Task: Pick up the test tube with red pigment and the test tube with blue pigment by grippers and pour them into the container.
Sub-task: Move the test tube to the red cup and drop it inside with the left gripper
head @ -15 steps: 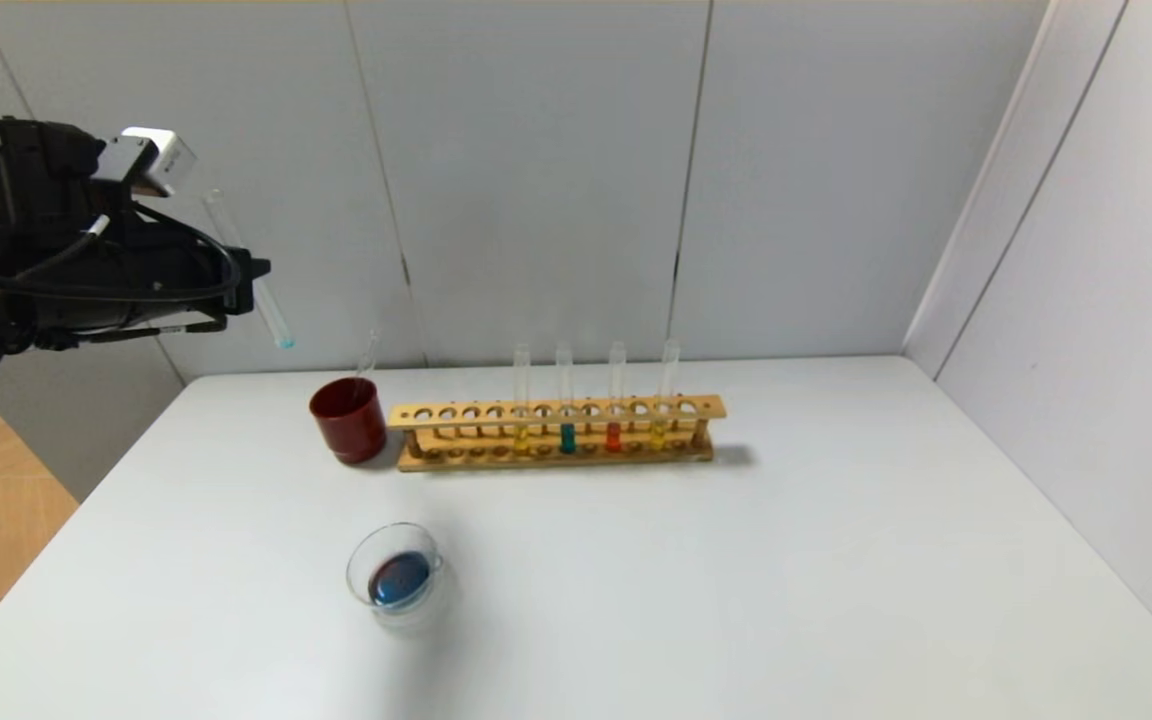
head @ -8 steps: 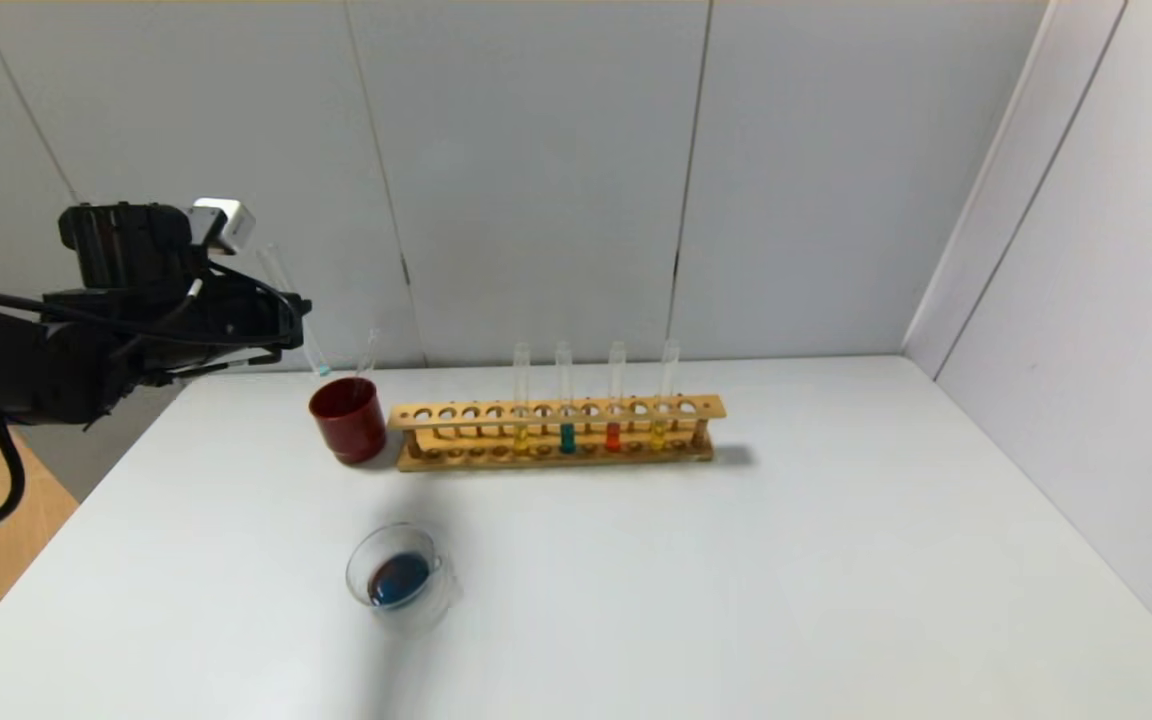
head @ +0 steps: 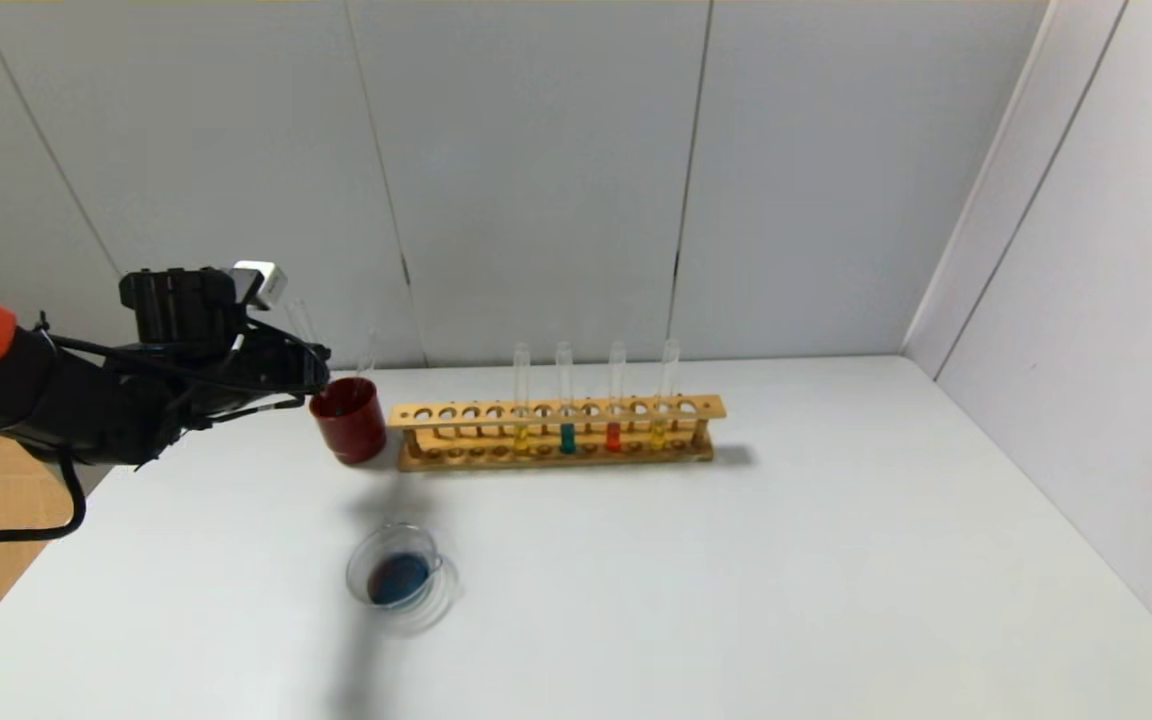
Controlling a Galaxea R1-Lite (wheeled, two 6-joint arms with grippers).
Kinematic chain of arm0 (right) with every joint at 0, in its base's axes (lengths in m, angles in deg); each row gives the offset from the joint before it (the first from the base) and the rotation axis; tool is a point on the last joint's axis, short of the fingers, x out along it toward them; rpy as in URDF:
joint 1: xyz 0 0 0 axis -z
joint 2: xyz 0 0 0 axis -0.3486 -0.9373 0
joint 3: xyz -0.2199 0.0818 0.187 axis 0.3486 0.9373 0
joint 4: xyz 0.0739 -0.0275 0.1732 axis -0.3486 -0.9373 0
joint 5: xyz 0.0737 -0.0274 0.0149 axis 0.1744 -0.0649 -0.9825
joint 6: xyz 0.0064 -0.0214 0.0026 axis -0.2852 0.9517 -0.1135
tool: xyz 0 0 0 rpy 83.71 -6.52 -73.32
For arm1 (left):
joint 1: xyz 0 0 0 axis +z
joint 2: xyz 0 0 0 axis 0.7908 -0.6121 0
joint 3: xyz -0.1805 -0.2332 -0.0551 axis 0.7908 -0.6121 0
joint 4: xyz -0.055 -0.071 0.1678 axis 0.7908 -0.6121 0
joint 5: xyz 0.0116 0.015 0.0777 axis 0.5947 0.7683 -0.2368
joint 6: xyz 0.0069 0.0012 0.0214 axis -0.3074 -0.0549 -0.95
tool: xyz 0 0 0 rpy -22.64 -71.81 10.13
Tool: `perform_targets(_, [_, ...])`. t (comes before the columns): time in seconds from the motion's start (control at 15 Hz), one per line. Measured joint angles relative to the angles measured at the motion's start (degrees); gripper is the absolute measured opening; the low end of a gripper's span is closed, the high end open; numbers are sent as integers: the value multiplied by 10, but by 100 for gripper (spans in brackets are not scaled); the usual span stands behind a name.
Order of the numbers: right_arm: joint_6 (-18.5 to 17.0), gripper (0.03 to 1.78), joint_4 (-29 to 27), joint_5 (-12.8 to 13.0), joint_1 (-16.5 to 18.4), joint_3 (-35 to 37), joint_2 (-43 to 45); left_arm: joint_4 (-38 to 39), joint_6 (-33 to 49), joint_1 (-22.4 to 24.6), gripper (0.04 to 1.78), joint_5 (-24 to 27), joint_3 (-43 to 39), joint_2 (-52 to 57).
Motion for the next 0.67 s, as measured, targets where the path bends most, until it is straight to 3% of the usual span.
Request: perform_targets(0.67, [0,175,0,0,0,0,0,60,-5,-15,32,1,4,-58])
